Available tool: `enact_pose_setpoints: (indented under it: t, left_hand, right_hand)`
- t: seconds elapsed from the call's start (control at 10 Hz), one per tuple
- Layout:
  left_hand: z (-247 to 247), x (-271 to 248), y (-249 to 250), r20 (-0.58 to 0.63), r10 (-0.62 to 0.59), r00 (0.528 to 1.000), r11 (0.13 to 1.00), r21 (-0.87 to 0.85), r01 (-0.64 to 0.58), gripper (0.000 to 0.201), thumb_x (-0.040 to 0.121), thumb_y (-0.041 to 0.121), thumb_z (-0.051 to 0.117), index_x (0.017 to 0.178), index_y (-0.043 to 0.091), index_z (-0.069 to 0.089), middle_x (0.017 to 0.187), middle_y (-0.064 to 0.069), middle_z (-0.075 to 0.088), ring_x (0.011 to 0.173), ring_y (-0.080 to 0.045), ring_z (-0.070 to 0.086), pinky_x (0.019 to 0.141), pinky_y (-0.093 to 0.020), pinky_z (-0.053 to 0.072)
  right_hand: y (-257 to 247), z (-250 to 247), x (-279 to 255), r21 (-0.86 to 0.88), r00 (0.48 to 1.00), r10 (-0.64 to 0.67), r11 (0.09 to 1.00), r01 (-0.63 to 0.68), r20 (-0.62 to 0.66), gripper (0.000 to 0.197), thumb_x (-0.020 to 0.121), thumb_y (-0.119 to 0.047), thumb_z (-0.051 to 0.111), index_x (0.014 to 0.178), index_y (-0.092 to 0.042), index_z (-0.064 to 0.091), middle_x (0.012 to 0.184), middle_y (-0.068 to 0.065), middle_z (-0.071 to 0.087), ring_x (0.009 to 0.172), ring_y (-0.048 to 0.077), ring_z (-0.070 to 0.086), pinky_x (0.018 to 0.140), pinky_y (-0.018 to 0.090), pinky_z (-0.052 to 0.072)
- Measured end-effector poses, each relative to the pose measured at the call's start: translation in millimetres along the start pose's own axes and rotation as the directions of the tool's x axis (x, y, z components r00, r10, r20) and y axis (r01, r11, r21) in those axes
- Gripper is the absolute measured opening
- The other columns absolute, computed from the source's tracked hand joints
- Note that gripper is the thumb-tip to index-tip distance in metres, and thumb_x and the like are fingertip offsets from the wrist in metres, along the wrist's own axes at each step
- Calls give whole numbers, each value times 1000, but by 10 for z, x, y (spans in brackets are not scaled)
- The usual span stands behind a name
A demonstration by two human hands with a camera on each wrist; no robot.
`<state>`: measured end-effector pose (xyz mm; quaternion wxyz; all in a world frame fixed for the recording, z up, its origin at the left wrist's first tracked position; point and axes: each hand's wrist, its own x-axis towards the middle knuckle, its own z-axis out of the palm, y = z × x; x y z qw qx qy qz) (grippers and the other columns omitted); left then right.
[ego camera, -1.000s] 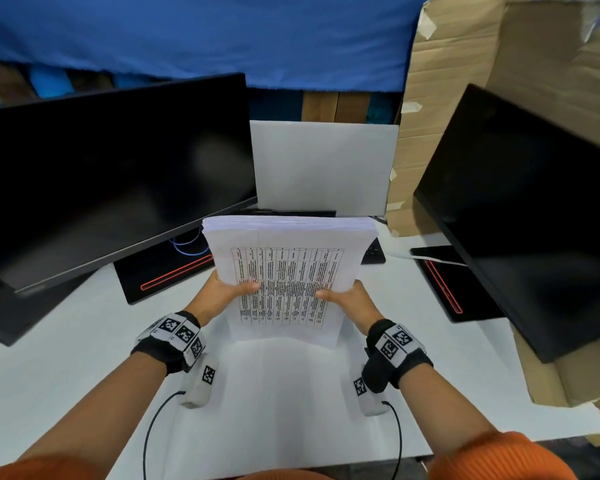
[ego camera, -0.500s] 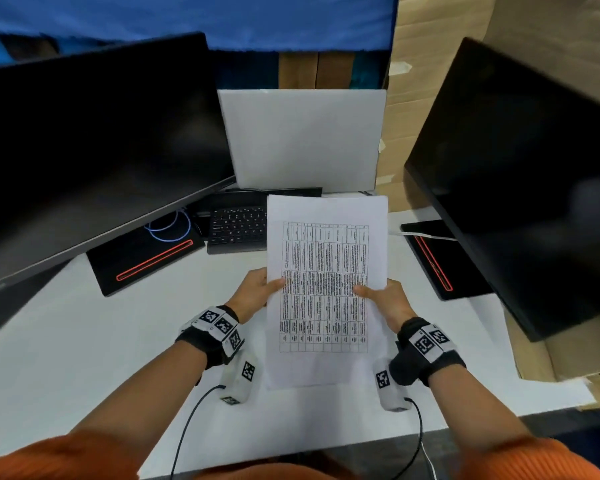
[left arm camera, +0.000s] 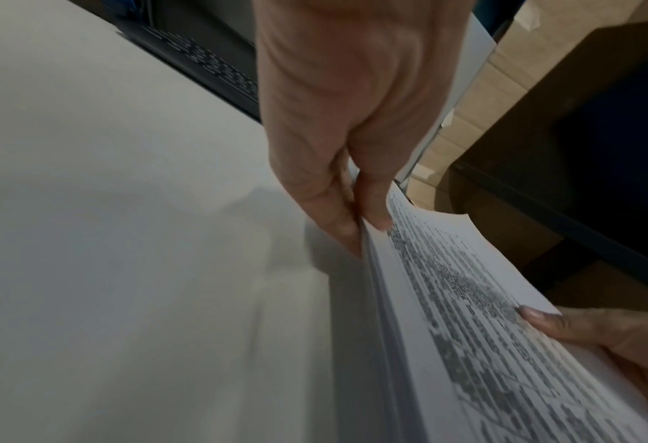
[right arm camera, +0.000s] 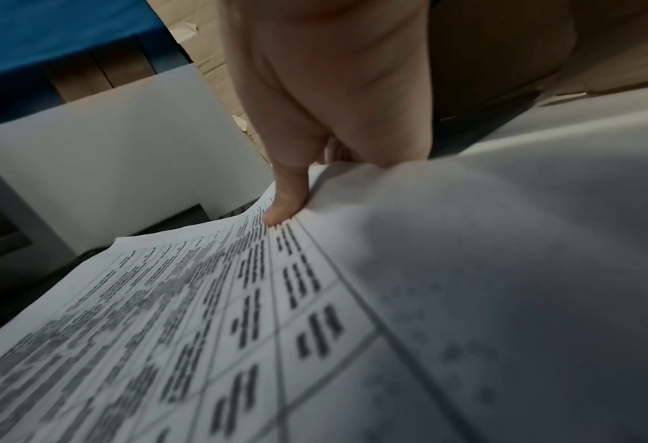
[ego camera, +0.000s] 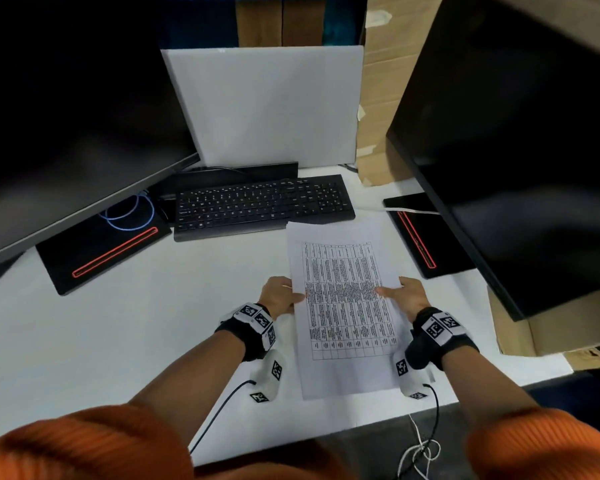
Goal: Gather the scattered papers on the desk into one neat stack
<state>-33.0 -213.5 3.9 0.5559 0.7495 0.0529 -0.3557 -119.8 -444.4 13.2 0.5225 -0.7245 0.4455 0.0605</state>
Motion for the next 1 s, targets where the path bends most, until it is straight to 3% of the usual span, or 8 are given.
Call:
enact_pose_setpoints:
  t: [0.2, 0.4, 0.5, 0.6, 0.7, 0.8, 0.9, 1.0]
  left_hand:
    - [243, 108, 80, -50, -29, 998, 999, -35, 28, 27, 75, -13, 61, 68, 9, 49, 66, -8, 53, 50, -15, 54, 38, -20, 51]
    - [425, 224, 148, -32, -18, 999, 999, -38, 16, 32, 78, -17, 51, 96, 9, 46, 74, -9, 46, 58, -19, 51, 38, -18, 50]
    - [519, 227, 172, -18, 52, 998, 996, 76, -51, 30, 80, -14, 50, 99, 8, 41, 65, -3, 44, 54, -13, 52, 45, -16, 48]
    - [591, 272, 194, -53, 148, 988, 915, 385, -116, 19, 82, -5, 50, 99, 3, 50, 82, -9, 54, 79, -21, 52, 75, -32, 48]
    - [613, 279, 213, -23, 136, 990, 857, 505, -106, 20, 83, -5, 42, 68, 8, 42, 76, -8, 47, 88, -23, 39, 72, -32, 40]
    - [614, 291, 186, -30, 142, 989, 835, 540, -104, 9, 85, -3, 42, 84, -1, 51, 91, -19, 51, 88, -22, 38, 81, -32, 43]
    - [579, 293, 219, 69, 101, 993, 806, 579, -122, 8, 86, -1, 41, 83, 4, 46, 118, -23, 40, 74, -19, 40, 66, -10, 48]
    - [452, 269, 292, 92, 37, 995, 838, 539, -81, 16, 88, 9, 45, 102, 1, 46, 132, -22, 31, 85, -22, 42, 73, -23, 42]
  right_hand:
    - [14, -174, 260, -90, 997, 22, 996, -29, -76, 78, 74, -14, 76, 137, 4, 34, 146, 20, 37, 135, 32, 35, 111, 36, 28]
    - [-40, -293, 427, -246, 986, -25, 969, -17, -166, 46, 74, -18, 75, 111, 3, 58, 119, 21, 63, 110, 33, 58, 90, 35, 46]
    - [-61, -284, 454, -302, 970, -79, 953, 5, -232, 53, 74, -17, 75, 117, 1, 52, 119, 22, 61, 109, 36, 58, 91, 41, 48]
    - [-72, -207, 442, -405, 962, -140, 914, 35, -233, 55, 80, -15, 69, 124, 5, 44, 131, 26, 47, 116, 39, 51, 94, 41, 45]
    - [-38, -133, 426, -535, 952, -200, 844, 47, -232, 55, 83, -22, 64, 125, 7, 44, 139, 25, 32, 124, 40, 37, 101, 43, 37]
    - [-40, -117, 368, -724, 940, -236, 689, -17, -247, 53, 85, -35, 58, 121, 1, 48, 138, 22, 34, 124, 39, 31, 101, 48, 32]
    - [-42, -109, 376, -773, 941, -247, 634, -22, -230, 56, 87, -39, 51, 127, -1, 45, 139, 20, 33, 125, 38, 31, 101, 49, 30]
    - [-61, -127, 365, -745, 937, -258, 667, -5, -237, 62, 88, -39, 48, 135, -1, 34, 141, 20, 30, 125, 39, 30, 101, 51, 30]
